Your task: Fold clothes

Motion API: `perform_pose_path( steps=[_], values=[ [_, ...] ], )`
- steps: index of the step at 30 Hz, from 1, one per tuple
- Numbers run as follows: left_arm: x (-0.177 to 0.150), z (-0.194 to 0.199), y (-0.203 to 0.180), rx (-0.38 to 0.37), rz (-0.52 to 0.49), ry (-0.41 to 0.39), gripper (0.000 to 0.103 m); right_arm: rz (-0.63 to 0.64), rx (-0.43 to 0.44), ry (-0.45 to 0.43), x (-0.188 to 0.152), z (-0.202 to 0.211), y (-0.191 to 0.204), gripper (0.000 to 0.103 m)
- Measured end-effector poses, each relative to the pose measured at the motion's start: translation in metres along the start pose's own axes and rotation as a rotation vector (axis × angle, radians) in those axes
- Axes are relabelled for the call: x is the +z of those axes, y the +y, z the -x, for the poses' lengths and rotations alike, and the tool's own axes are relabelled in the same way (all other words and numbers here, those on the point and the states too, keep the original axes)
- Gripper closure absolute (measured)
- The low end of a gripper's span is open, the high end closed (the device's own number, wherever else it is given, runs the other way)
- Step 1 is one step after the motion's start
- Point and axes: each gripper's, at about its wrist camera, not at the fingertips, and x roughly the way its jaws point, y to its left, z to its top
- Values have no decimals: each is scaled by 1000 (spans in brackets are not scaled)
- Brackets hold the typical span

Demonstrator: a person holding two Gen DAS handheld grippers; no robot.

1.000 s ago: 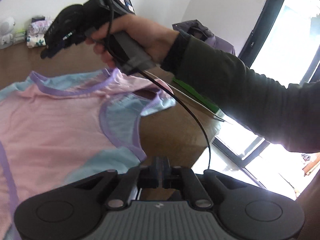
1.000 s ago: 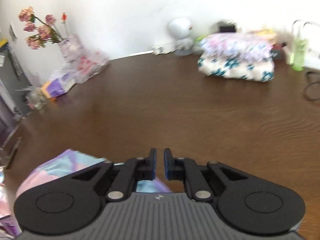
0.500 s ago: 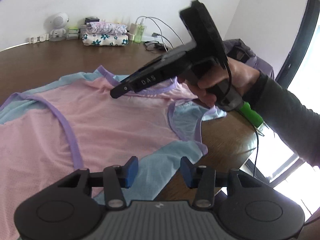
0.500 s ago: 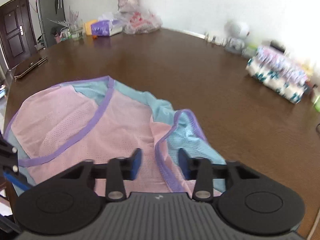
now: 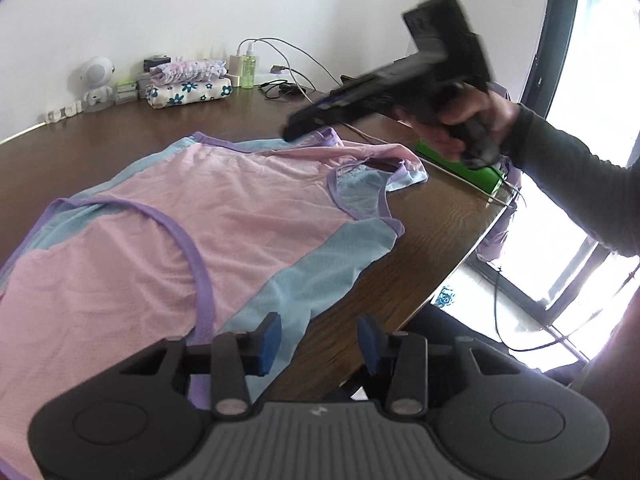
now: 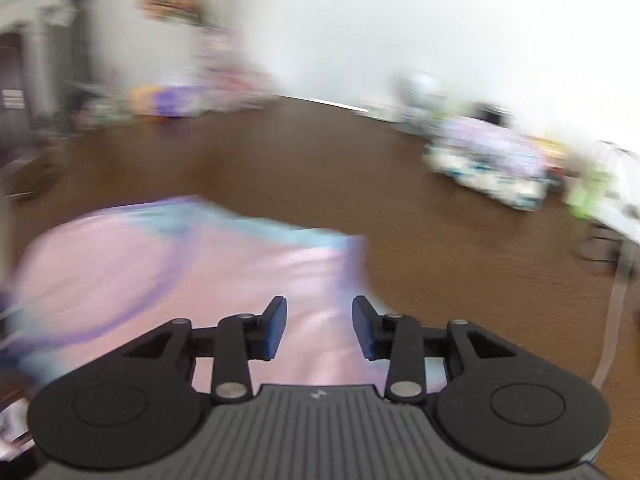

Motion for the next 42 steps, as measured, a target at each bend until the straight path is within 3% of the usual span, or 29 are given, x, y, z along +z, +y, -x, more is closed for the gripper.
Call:
perform_pose_path(
  steps=[2,3,8,10,11,12,16,20,23,25,26,27,28,29,33,37,42],
  values=[
    [-9,8,6,25,5,10,63,45,162,11,-28,23,24,60],
    [-12,12,9,46,11,14,63,66,172,28,-40,30,35,60],
    [-20,20,17,113,-38,41,65,28,127,74,-73,44,47,61],
    [-19,21,17,134,-80,65,79,21,113,85,-79,42,47,67],
    [-19,21,18,147,-100,78,94,25,98,92,-82,40,48,77],
    [-18,21,19,158,-118,91,99,40,74,95,-85,38,49,82],
    [-20,26,34,170,-159,117,100,77,35,99,-87,39,60,95],
    [-21,33,56,175,-158,133,100,96,51,115,-89,43,71,97],
    [-14,47,63,144,-109,109,97,74,49,129,-87,44,72,95],
    [-2,58,64,131,-52,39,83,43,50,139,-77,52,62,93],
    [3,60,65,127,-20,1,63,24,21,101,-72,61,54,84],
    [7,58,68,124,14,-41,48,5,-9,63,-66,69,46,76],
    [12,53,72,123,51,-70,47,-15,-40,32,-61,77,38,55],
    [15,45,79,122,88,-68,47,-32,-80,20,-58,80,28,50],
    [23,18,110,217,244,-7,48,-86,-192,33,-55,78,6,50],
    [15,13,137,369,371,18,48,-98,-69,-29,-49,61,27,50],
    [3,20,143,420,363,-11,48,1,81,-40,-38,9,81,50]
  ],
)
